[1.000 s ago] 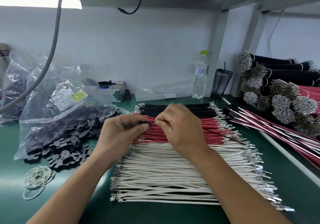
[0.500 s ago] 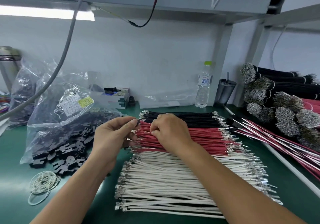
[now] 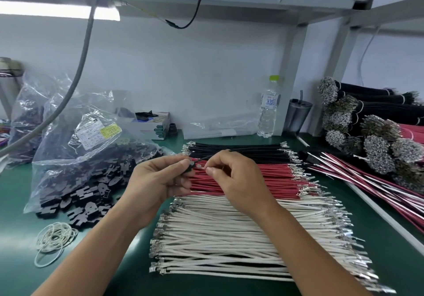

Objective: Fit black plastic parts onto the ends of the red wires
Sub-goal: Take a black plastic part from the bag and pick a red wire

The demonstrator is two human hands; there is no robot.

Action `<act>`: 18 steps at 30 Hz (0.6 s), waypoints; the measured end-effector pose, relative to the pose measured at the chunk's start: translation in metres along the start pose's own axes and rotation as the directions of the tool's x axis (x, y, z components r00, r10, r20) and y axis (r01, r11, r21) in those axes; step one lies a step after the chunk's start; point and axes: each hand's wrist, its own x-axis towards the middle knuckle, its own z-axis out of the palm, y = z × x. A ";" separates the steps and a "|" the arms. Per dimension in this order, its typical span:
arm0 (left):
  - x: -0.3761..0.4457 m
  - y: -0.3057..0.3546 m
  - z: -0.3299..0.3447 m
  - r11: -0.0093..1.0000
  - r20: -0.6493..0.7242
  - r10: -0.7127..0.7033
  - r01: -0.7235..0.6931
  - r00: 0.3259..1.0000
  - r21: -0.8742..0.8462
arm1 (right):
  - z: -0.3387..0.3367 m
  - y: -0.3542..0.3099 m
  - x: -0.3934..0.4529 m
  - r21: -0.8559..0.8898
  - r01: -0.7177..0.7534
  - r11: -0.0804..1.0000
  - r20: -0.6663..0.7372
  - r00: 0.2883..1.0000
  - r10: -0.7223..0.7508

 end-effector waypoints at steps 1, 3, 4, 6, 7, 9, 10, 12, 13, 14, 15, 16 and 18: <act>0.000 0.000 0.000 1.000 0.013 -0.005 0.005 1.000 0.000 | 0.001 0.000 -0.001 0.003 0.003 1.000 0.004 1.000 -0.003; -0.001 0.000 0.000 1.000 0.033 -0.011 0.011 0.999 0.001 | 0.001 0.001 -0.003 0.009 0.012 1.000 0.005 1.000 -0.012; 0.000 -0.001 0.000 1.000 0.040 -0.014 0.014 0.999 0.001 | 0.001 0.001 -0.004 0.010 0.018 1.000 0.004 1.000 -0.018; -0.001 -0.001 -0.001 1.000 0.055 -0.020 0.020 0.998 0.001 | 0.000 0.001 -0.006 -0.001 0.031 1.000 0.008 0.999 -0.031; -0.001 -0.001 -0.001 1.000 0.062 -0.023 0.023 0.998 0.001 | 0.000 0.001 -0.007 -0.013 0.040 0.999 0.009 0.999 -0.040; -0.001 -0.001 0.000 1.000 0.072 -0.030 0.030 0.997 0.001 | 0.001 0.000 -0.008 -0.035 0.049 0.998 -0.008 0.999 -0.050; -0.001 -0.001 0.000 0.999 0.071 -0.033 0.033 0.997 -0.001 | 0.002 -0.001 -0.009 -0.039 0.046 0.998 -0.021 0.999 -0.047; -0.001 0.000 0.000 0.999 0.059 -0.038 0.039 0.998 -0.008 | 0.002 -0.001 -0.008 -0.035 0.033 0.999 -0.040 0.999 -0.034; 0.000 0.000 0.000 0.999 0.049 -0.041 0.041 0.998 -0.012 | 0.002 -0.001 -0.008 -0.028 0.026 0.999 -0.043 0.999 -0.028; 0.000 0.000 0.000 0.999 0.040 -0.043 0.044 0.998 -0.015 | 0.002 -0.001 -0.008 -0.020 0.020 1.000 -0.044 0.999 -0.021; 0.000 0.000 0.001 0.999 0.035 -0.047 0.048 0.998 -0.015 | 0.003 -0.002 -0.008 -0.016 0.017 1.000 -0.045 0.999 -0.017; -0.001 0.001 0.001 0.999 0.034 -0.051 0.051 0.998 -0.010 | 0.003 -0.002 -0.008 -0.024 0.016 1.000 -0.045 0.999 -0.017; -0.001 0.001 0.002 0.998 0.037 -0.055 0.055 0.998 0.009 | 0.004 -0.003 -0.008 -0.075 0.024 0.997 -0.038 0.999 -0.027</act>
